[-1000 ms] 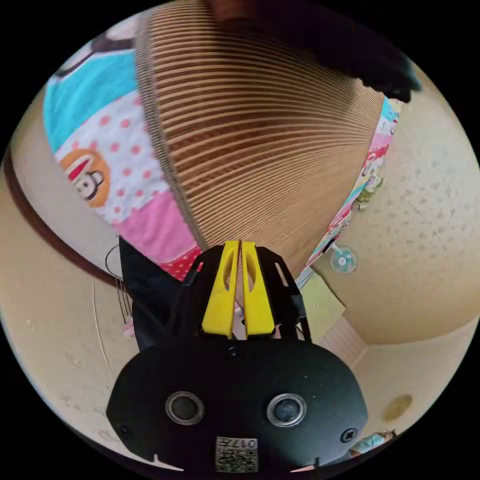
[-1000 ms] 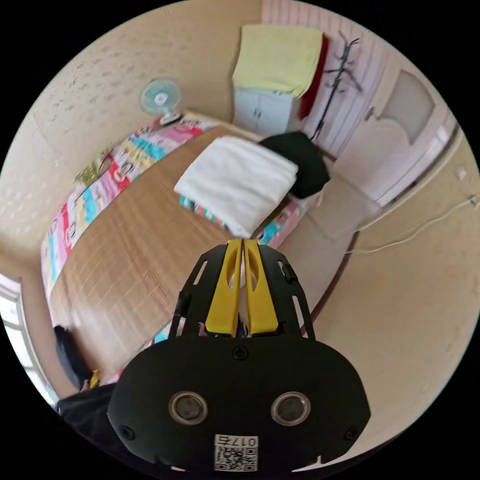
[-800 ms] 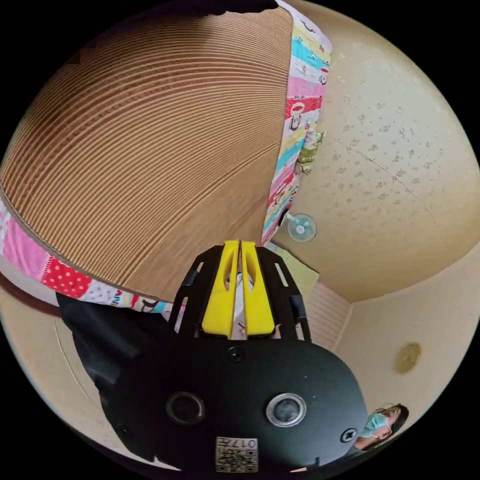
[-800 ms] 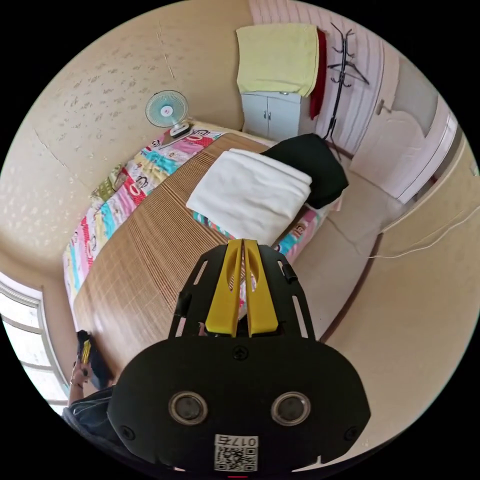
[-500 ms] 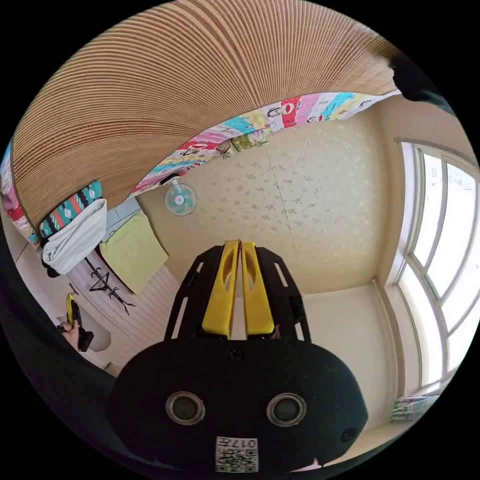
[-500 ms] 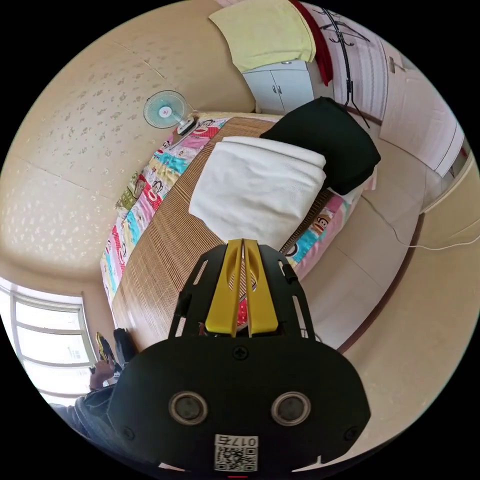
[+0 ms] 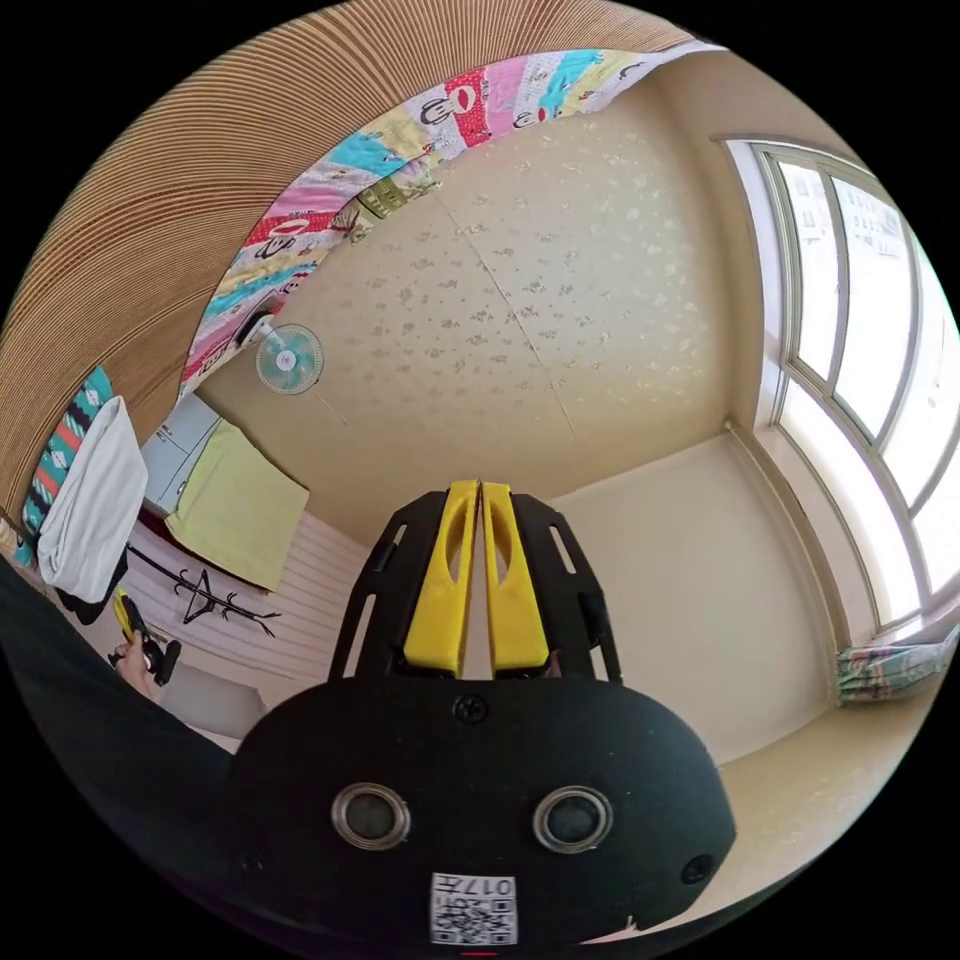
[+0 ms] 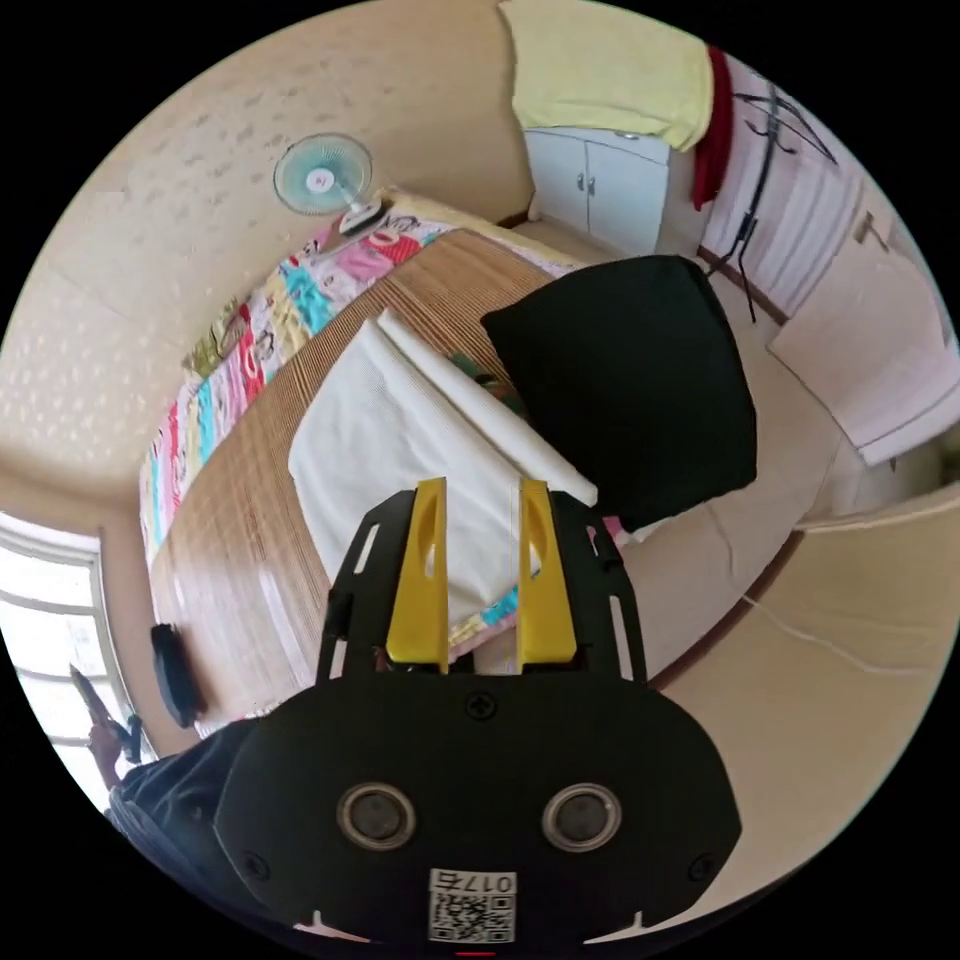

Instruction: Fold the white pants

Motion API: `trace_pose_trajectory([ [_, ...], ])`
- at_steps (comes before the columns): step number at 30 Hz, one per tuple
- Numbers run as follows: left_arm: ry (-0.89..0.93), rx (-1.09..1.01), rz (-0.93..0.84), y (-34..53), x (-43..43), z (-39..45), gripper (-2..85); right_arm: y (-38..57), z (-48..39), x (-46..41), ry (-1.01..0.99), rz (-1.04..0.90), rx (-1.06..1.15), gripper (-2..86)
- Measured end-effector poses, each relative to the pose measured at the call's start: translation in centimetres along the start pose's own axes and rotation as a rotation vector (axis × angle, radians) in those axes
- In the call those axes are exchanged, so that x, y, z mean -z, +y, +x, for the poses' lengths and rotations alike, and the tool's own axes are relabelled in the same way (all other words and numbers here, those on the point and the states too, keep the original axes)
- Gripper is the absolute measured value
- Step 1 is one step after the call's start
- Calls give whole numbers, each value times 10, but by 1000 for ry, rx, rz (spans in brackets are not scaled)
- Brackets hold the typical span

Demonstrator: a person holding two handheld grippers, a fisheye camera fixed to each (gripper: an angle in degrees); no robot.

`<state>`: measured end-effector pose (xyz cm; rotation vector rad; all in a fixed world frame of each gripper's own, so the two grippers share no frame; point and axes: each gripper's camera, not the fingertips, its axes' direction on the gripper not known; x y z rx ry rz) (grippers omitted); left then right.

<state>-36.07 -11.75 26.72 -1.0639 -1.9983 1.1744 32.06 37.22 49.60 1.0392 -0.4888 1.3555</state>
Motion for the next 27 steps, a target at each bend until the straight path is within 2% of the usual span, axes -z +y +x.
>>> trace_pose_trajectory([
  [2,-15,1,11,14,1,-8,-10,-18,-5,-24,-28,-123,33,109],
  [4,-38,18,44,21,8,-15,-10,-30,-8,-55,-87,-267,4,68],
  [5,-40,15,72,23,13,-19,-10,-33,-14,-56,1,-278,-57,45],
  [7,-35,-8,111,27,20,-20,-10,-33,-41,-20,-11,-128,0,34],
  [9,-36,-41,141,30,23,-19,-10,-19,-91,45,-252,87,209,26],
  [10,-41,-60,151,32,23,-18,-10,-14,-103,60,-339,127,262,25],
  [12,-53,-79,150,31,20,-19,-10,-5,-156,91,-626,129,460,22],
  [13,-61,-89,146,29,17,-20,-10,-3,-172,93,-674,104,522,21],
  [16,-52,-98,135,19,5,-32,-10,24,-256,76,-821,-112,852,19],
  [17,-36,-90,121,14,-2,-39,-10,38,-286,55,-851,-275,972,18],
  [18,-28,-83,111,12,-6,-44,-10,51,-309,32,-837,-462,1052,17],
  [20,-7,-44,69,7,-22,-60,-10,67,-325,11,-790,-619,1113,15],
  [22,5,-26,29,5,-32,-68,-10,59,-315,16,-873,-568,1052,16],
  [25,6,-57,4,1,-36,-71,-10,9,-254,23,-994,-385,712,26],
  [27,-20,-67,47,0,-27,-73,-10,-26,-185,17,-935,-277,368,58],
])
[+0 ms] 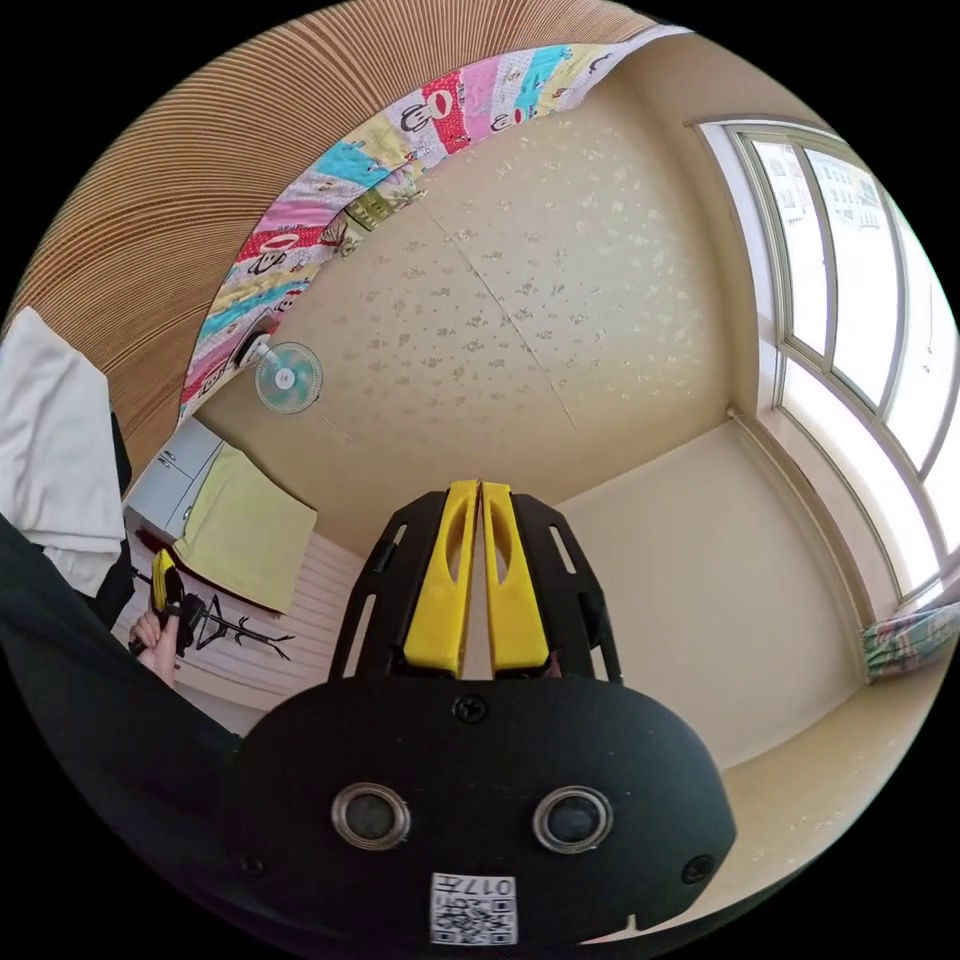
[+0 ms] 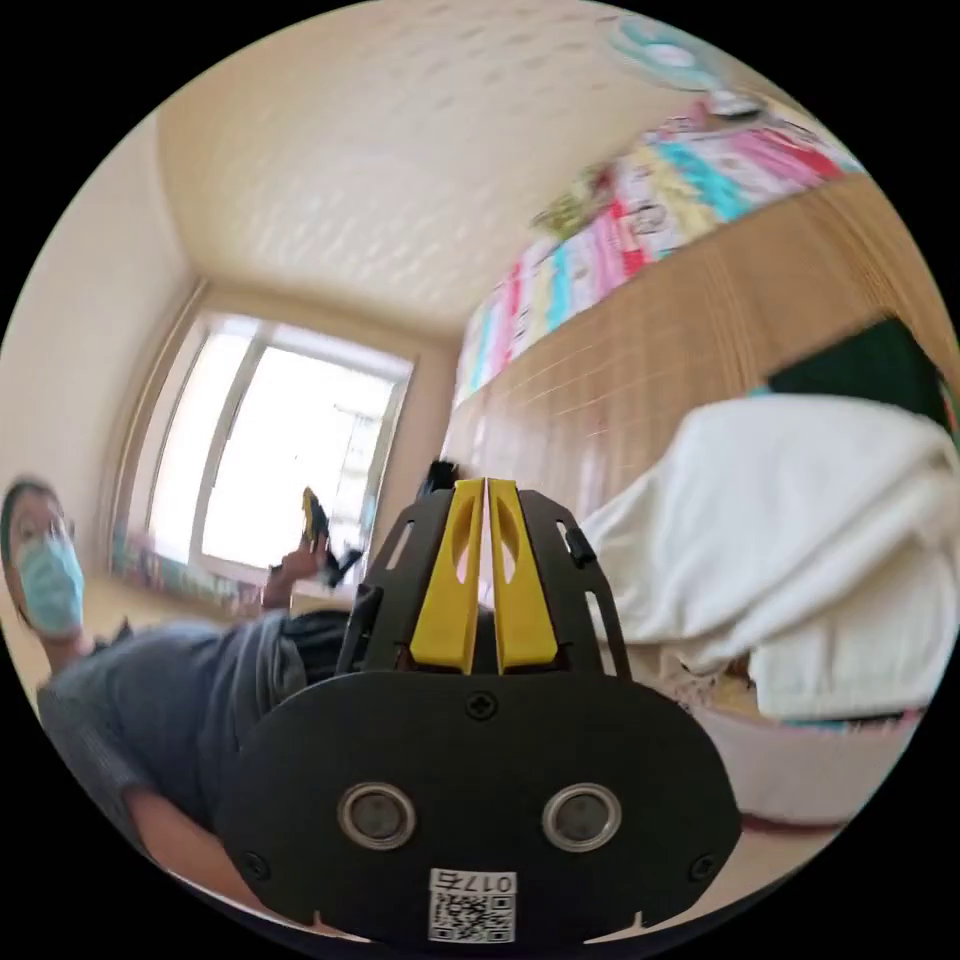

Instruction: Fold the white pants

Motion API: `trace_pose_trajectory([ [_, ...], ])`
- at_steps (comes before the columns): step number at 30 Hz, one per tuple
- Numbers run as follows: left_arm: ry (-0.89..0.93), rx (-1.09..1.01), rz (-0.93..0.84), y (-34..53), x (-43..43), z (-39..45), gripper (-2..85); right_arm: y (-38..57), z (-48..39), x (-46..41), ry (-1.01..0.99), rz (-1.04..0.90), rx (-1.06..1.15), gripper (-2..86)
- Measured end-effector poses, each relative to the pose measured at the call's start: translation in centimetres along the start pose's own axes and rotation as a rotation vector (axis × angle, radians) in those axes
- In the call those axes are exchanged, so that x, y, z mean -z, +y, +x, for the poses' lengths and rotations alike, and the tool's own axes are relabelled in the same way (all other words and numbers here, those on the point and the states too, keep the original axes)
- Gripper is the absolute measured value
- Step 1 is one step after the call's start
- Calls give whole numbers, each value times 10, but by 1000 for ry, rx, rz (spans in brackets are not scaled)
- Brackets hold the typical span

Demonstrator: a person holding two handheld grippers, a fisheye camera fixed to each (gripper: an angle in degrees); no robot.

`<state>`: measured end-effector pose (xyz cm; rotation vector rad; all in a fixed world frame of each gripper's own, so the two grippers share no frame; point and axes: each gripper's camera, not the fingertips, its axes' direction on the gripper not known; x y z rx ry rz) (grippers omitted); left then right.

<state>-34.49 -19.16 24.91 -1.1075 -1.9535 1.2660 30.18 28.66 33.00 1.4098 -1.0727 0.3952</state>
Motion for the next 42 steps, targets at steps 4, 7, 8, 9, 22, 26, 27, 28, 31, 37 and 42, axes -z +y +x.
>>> trace_pose_trajectory([
  [4,-9,-1,141,-1,25,-9,-10,20,47,72,202,231,-276,129],
  [7,-13,-5,150,-6,29,-17,-10,29,79,89,356,238,-380,141],
  [8,-14,1,155,-8,28,-21,-10,26,98,84,342,187,-406,142],
  [9,-15,5,159,-10,28,-24,-10,23,117,75,303,146,-427,136],
  [22,-49,31,-18,-42,-48,-54,-10,-107,-13,102,-3,350,133,30],
  [26,-45,37,-1,-46,-43,-64,-10,-128,27,110,196,324,-72,107],
  [27,-42,42,9,-46,-40,-66,-10,-127,39,99,257,268,-105,127],
  [28,-36,51,29,-46,-34,-70,-10,-124,44,92,288,240,-111,136],
  [31,-16,53,77,-45,-18,-74,-10,-98,65,34,389,38,-90,144],
  [37,-57,-9,161,-46,7,-65,-10,-37,136,-117,350,-631,-179,170],
  [42,-83,-7,125,-51,-1,-73,-10,-29,189,-177,157,-785,-212,141],
])
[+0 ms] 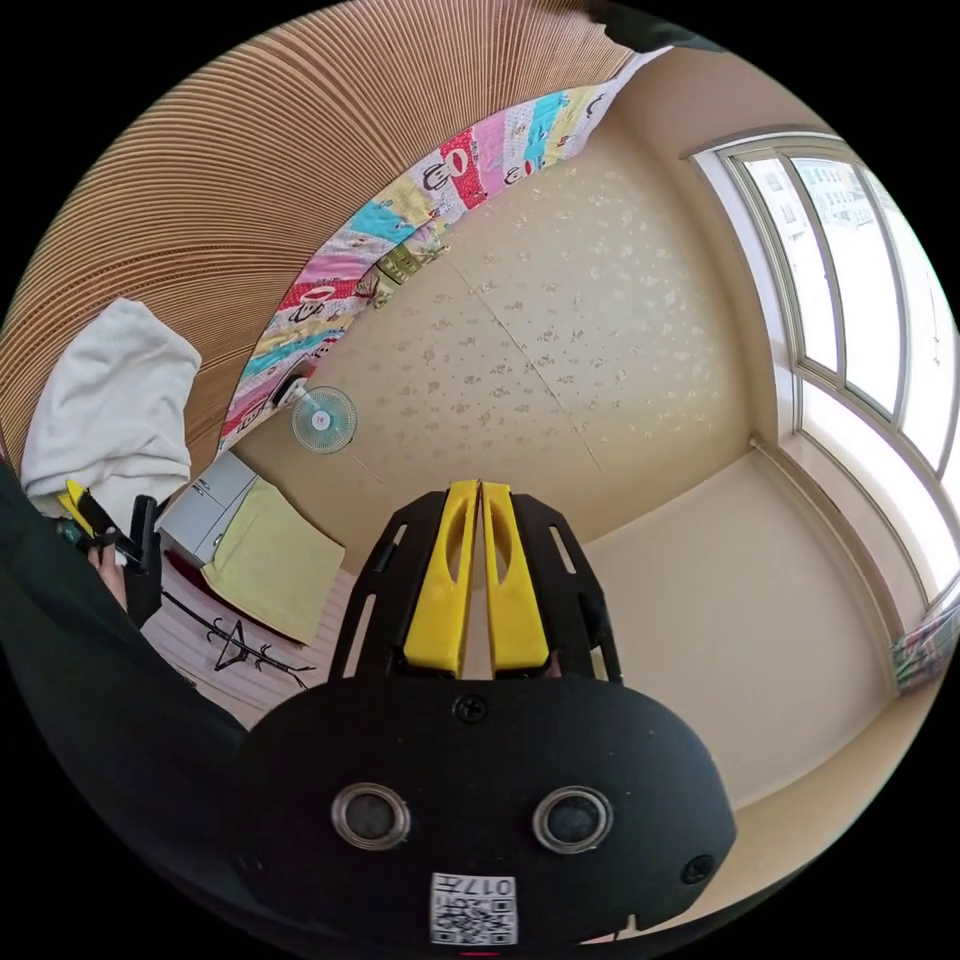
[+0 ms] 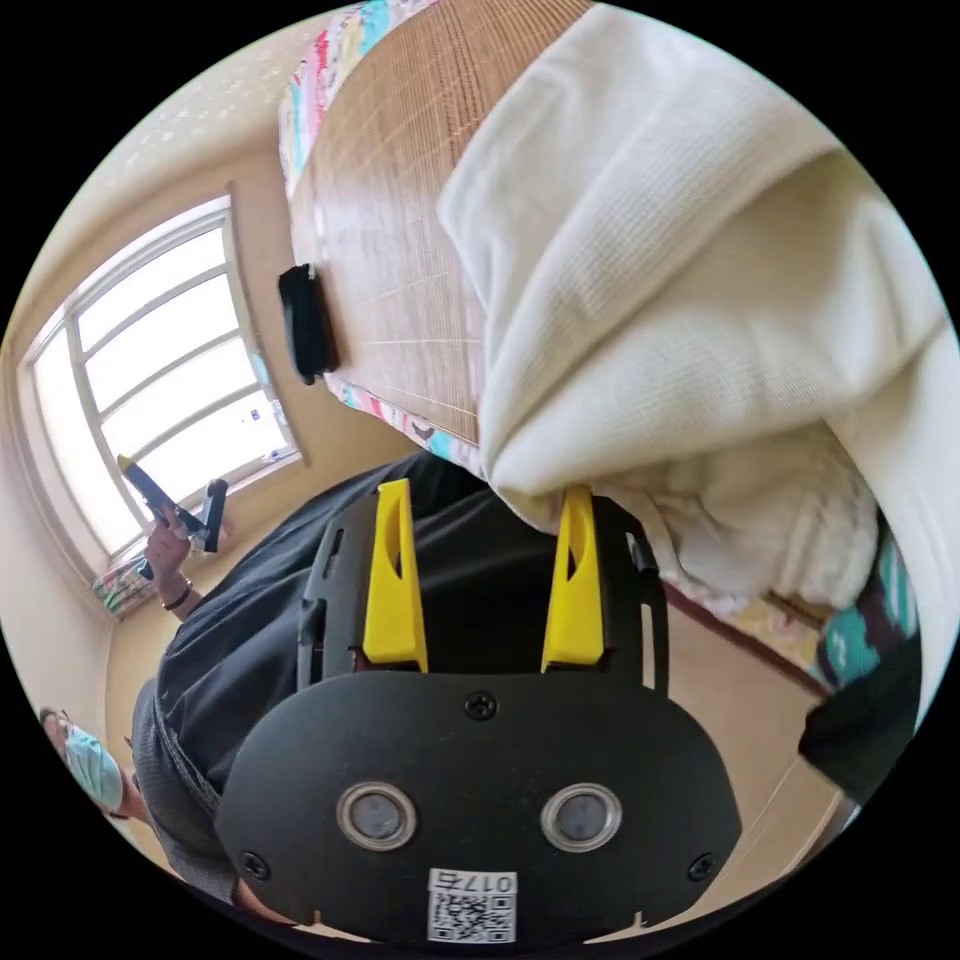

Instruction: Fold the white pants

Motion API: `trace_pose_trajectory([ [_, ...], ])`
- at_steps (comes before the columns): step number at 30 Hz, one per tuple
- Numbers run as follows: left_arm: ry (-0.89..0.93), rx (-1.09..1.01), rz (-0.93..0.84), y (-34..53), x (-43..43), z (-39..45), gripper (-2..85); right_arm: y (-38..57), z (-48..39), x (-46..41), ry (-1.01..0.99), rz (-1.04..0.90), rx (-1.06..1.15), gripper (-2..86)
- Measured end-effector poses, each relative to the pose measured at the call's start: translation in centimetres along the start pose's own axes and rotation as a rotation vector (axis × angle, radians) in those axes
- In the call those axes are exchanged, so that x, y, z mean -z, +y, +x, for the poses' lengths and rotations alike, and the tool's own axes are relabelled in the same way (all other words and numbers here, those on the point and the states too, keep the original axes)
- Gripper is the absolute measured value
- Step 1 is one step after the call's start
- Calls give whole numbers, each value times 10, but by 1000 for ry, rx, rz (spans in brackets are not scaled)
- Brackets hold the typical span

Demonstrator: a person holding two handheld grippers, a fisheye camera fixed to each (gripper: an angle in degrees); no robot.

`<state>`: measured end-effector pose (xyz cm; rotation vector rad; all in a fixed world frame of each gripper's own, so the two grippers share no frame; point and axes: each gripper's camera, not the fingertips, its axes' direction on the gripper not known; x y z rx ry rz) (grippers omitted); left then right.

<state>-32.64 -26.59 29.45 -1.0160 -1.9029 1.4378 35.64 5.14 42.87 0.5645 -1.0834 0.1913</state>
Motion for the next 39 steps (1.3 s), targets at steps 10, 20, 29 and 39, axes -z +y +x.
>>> trace_pose_trajectory([
  [10,-388,-93,-474,19,-61,-32,37,-1,-80,89,-292,161,333,-2],
  [20,-373,136,-86,38,23,-74,146,88,-220,172,-583,575,743,-5],
  [29,-148,246,-319,50,-37,-130,166,137,-276,111,-586,777,749,-6],
  [39,27,-260,-409,40,-17,-51,55,162,-232,65,-284,651,755,0],
])
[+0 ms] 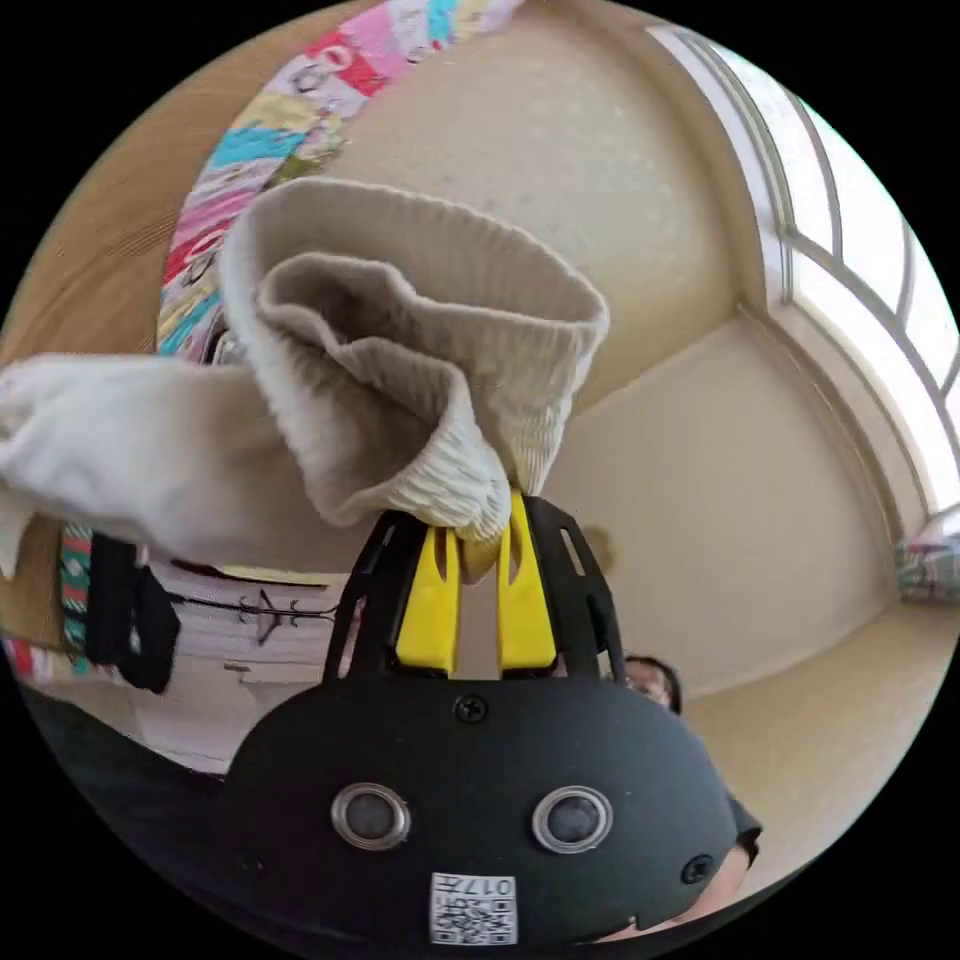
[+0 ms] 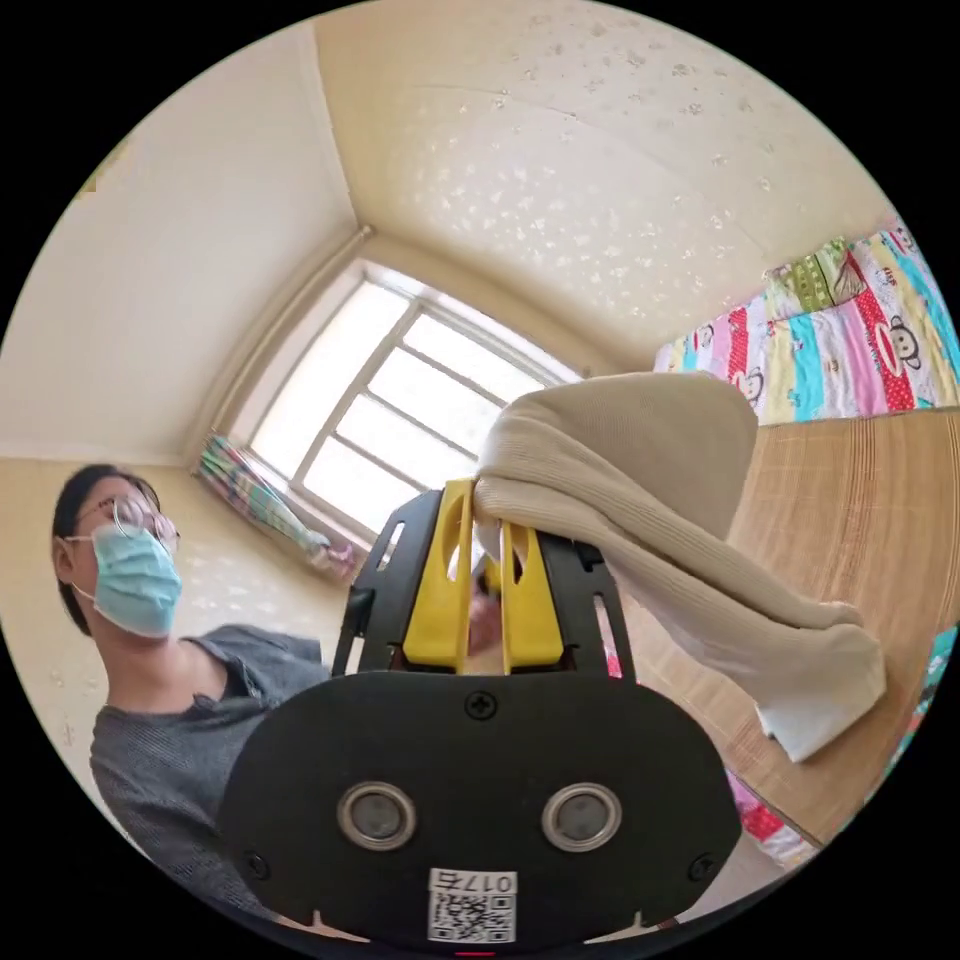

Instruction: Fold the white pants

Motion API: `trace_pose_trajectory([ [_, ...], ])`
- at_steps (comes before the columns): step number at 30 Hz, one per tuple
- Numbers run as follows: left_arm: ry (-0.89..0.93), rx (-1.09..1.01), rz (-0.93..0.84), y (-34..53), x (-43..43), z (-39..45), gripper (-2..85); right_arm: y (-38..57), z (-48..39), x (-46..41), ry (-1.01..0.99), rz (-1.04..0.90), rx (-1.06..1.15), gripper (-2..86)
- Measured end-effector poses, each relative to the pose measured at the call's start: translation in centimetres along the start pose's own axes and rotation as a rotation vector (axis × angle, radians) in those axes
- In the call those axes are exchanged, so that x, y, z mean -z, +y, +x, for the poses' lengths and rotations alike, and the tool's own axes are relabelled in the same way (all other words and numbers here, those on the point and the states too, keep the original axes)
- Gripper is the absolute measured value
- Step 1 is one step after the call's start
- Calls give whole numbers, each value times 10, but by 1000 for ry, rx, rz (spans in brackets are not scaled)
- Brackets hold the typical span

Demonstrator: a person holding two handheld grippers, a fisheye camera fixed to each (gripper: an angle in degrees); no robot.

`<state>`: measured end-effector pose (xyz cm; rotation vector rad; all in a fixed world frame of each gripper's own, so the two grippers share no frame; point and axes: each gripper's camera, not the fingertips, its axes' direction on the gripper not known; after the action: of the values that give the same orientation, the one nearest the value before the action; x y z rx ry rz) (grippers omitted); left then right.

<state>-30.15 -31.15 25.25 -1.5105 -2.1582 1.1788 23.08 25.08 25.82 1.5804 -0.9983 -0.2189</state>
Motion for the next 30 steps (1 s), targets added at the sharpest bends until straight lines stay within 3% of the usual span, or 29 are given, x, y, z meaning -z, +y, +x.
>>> trace_pose_trajectory([
  [5,-522,-745,-532,40,-70,120,48,58,59,-24,-109,-276,-90,27],
  [9,-537,-980,-786,92,-116,139,45,101,100,-57,-400,-434,-201,59],
  [14,-68,-960,-942,129,-122,131,43,116,97,-55,-543,-485,-124,73],
  [17,206,-945,-935,134,-114,131,43,126,89,-34,-461,-466,-62,82],
  [23,685,-944,-1101,167,-131,154,44,149,105,20,-175,-158,-69,168],
  [28,872,-797,-1199,198,-176,149,47,128,121,-8,-228,-120,11,240],
  [30,907,-726,-1239,209,-193,146,48,110,129,-31,-270,-156,37,202],
])
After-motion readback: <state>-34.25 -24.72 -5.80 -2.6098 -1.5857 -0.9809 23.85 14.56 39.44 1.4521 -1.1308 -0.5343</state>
